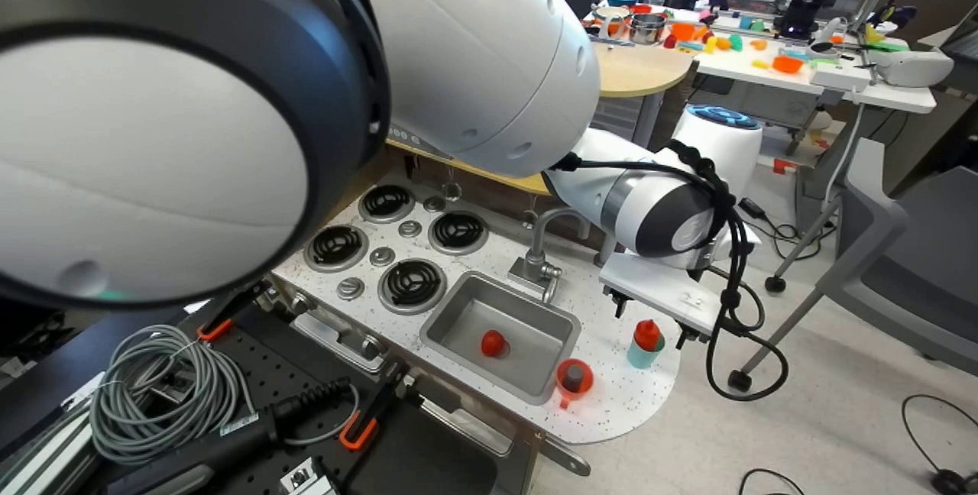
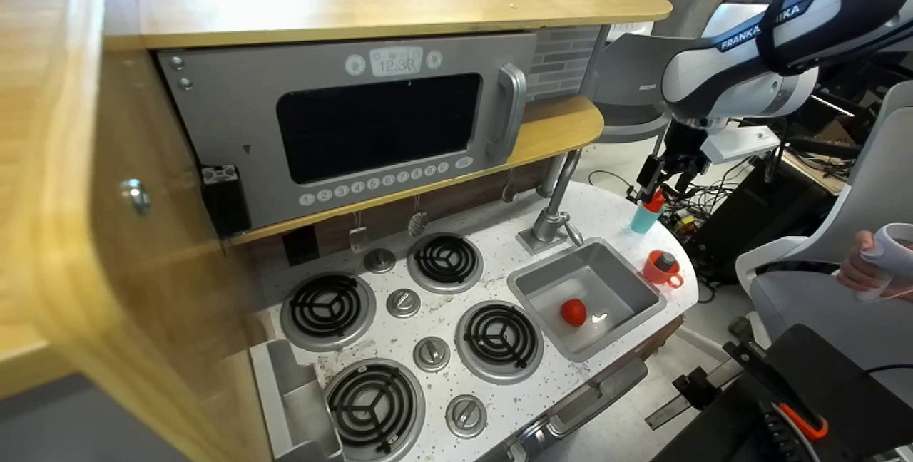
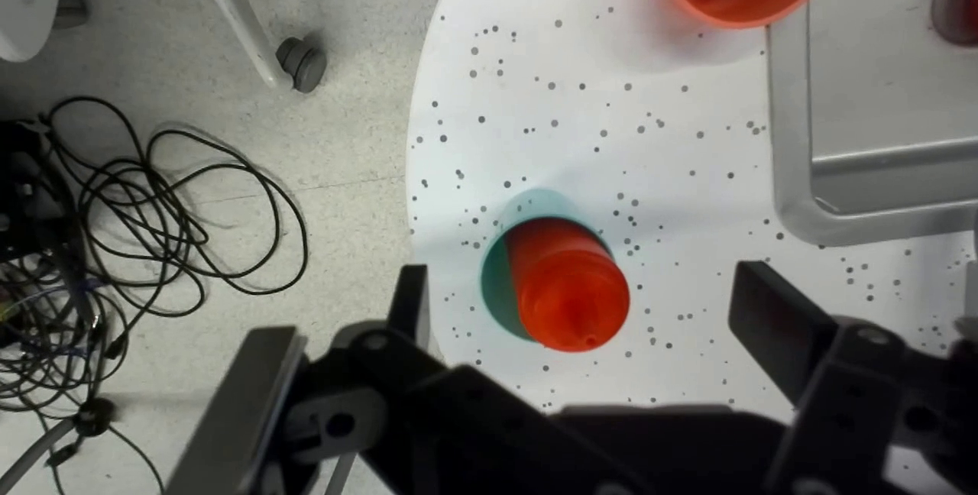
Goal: Take the sauce bottle out of the blue cup and put it on the counter
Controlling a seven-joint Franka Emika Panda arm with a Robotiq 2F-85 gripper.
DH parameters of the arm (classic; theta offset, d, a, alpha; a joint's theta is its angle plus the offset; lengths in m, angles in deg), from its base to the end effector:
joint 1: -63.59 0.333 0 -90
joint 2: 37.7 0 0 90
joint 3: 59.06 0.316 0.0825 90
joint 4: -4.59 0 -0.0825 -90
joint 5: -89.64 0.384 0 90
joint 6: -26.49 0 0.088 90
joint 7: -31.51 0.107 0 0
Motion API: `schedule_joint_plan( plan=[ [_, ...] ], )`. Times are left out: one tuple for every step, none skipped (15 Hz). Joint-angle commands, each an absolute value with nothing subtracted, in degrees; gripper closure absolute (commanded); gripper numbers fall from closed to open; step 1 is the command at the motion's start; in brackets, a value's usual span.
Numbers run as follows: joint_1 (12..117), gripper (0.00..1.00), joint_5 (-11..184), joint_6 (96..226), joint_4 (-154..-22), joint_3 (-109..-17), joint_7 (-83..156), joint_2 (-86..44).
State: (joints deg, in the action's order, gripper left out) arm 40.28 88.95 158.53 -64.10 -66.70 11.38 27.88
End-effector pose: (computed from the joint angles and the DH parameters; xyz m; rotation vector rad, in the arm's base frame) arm 0.6473 -0.3581 0.0736 3.0295 -0.1589 -0.1285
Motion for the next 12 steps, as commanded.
schedule_joint_plan(
  plan=[
    [40.4,0.0,87.8,155.2,-58.7,-66.6,12.4,30.8],
    [40.4,0.2,87.7,154.9,-58.1,-66.7,12.6,31.3],
    [40.4,0.26,87.7,154.6,-57.5,-66.7,12.7,31.7],
    [40.4,0.32,87.8,154.3,-57.0,-66.6,12.7,32.0],
    [40.4,0.42,87.7,153.9,-56.3,-66.6,12.6,32.4],
    [40.5,0.5,87.6,153.6,-55.8,-66.6,12.5,32.8],
    [40.7,0.58,87.4,153.4,-55.2,-66.8,12.5,33.2],
    [40.8,0.65,87.1,153.4,-54.8,-66.8,12.3,33.5],
    [40.7,0.73,87.1,153.3,-54.4,-66.8,12.2,33.7],
    [40.7,0.8,86.9,153.2,-54.0,-66.8,12.1,33.9],
    [40.7,0.86,86.6,153.2,-53.8,-66.9,12.0,34.0],
    [40.6,0.86,86.4,153.4,-54.4,-66.8,11.6,33.5]
  ],
)
